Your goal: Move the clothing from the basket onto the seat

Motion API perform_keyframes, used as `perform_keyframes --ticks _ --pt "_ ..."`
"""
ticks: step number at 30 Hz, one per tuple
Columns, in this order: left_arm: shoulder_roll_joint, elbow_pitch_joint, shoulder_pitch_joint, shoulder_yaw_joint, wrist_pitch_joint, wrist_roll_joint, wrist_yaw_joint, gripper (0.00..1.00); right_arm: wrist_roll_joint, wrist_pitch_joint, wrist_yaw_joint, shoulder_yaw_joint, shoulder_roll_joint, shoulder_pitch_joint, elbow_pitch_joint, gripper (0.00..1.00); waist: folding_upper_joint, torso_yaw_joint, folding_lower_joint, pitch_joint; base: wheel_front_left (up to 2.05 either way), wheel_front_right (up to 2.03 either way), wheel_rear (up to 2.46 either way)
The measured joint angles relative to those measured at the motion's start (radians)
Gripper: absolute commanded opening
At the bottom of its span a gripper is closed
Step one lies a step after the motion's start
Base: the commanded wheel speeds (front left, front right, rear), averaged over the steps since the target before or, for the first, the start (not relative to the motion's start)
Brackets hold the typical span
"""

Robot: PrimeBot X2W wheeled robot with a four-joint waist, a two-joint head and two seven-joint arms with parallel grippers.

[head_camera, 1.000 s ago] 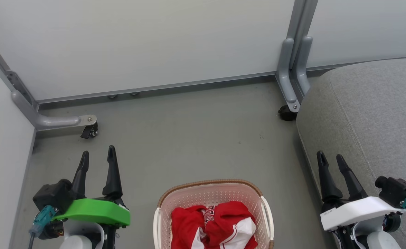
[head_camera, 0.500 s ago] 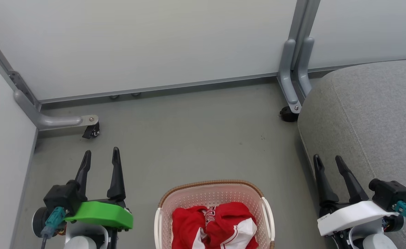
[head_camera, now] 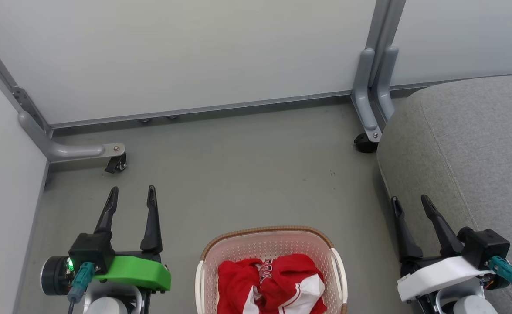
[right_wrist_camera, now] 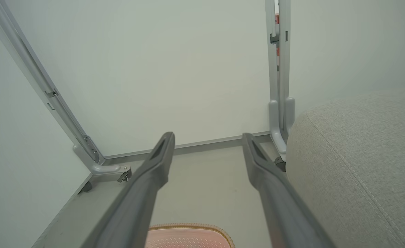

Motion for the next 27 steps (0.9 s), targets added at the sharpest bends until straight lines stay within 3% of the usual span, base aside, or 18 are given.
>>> perform_keyframes --ticks 19,27 --pt "0.000 0.013 -0.014 -0.023 -0.032 0.123 0.000 1.00 -0.126 -0.036 0.000 0.012 -0.001 0.003 0.000 1.00 0.0000 0.010 0.0000 0.005 0.00 0.00 0.00" --pt "-0.002 0.037 -0.015 -0.025 -0.038 0.098 -0.015 1.00 -0.132 -0.036 0.000 0.015 -0.002 0.003 0.002 1.00 0.0000 0.010 0.0000 0.009 0.00 0.00 0.00"
